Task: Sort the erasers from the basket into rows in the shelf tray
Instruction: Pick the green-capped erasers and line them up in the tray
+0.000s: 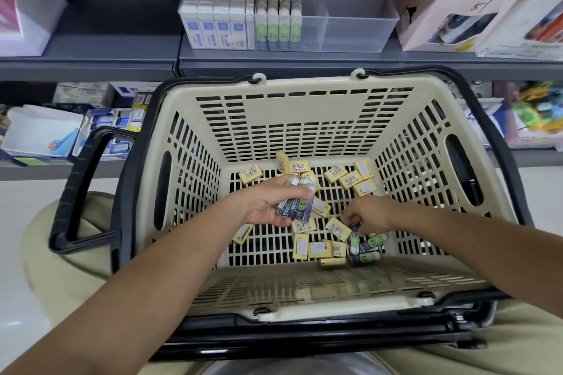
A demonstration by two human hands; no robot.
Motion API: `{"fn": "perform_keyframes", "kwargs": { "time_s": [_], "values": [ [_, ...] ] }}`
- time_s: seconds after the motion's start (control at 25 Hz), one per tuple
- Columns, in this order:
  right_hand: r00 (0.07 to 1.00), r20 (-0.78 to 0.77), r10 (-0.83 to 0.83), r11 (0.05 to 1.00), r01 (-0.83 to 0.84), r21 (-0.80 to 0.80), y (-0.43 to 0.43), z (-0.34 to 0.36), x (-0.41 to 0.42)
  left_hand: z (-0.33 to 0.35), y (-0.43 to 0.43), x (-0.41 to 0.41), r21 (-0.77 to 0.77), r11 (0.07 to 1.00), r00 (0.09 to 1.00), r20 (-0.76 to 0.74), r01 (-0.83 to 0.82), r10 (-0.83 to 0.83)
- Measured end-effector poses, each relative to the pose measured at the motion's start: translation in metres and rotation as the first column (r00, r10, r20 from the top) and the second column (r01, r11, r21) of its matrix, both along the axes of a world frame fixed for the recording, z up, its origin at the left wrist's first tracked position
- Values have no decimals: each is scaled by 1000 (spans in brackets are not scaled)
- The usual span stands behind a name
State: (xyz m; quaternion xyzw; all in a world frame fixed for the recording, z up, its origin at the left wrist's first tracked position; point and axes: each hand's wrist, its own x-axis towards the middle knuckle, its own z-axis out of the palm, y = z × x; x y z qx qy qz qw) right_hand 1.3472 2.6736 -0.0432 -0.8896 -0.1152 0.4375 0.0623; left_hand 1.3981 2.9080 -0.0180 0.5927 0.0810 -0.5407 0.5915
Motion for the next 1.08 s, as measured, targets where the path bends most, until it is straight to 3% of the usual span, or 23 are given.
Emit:
{"fn": "perform_keyframes", "kwargs": {
  "time_s": [0.28,0.44,0.52,0.64,0.72,0.76,0.88,0.96,1.0,1.08],
  "values": [
    [941,91,327,938,-311,-152,-2,1,-3,0,0,0,13,1000,1000,5,10,-10],
    [930,91,355,932,-345,-109,4,6,3,0,2,1,10,1000,1000,-13,6,-6],
    [976,40,214,977,-212,-36,5,19,11,0,4,2,-10,1000,999,-36,7,-7],
    [974,103,-201,966,180,184,7,54,26,1,4,4,-70,997,994,-103,-44,36],
    [850,98,-517,807,446,387,16,70,27,2,4,6,-126,982,980,-157,-144,124],
    [778,23,-628,700,551,454,24,73,24,3,4,8,-154,969,970,-174,-195,168],
    [601,-248,-760,440,757,483,46,71,15,4,4,9,-174,947,958,-149,-269,245],
    [518,-327,-791,323,806,495,52,70,15,5,3,6,-154,950,960,-116,-271,255],
    [507,-335,-794,303,808,505,55,70,15,6,1,4,-164,950,962,-108,-266,251],
    [562,-265,-784,365,761,536,60,65,15,6,-3,1,-192,939,957,-109,-286,269]
  ]
}}
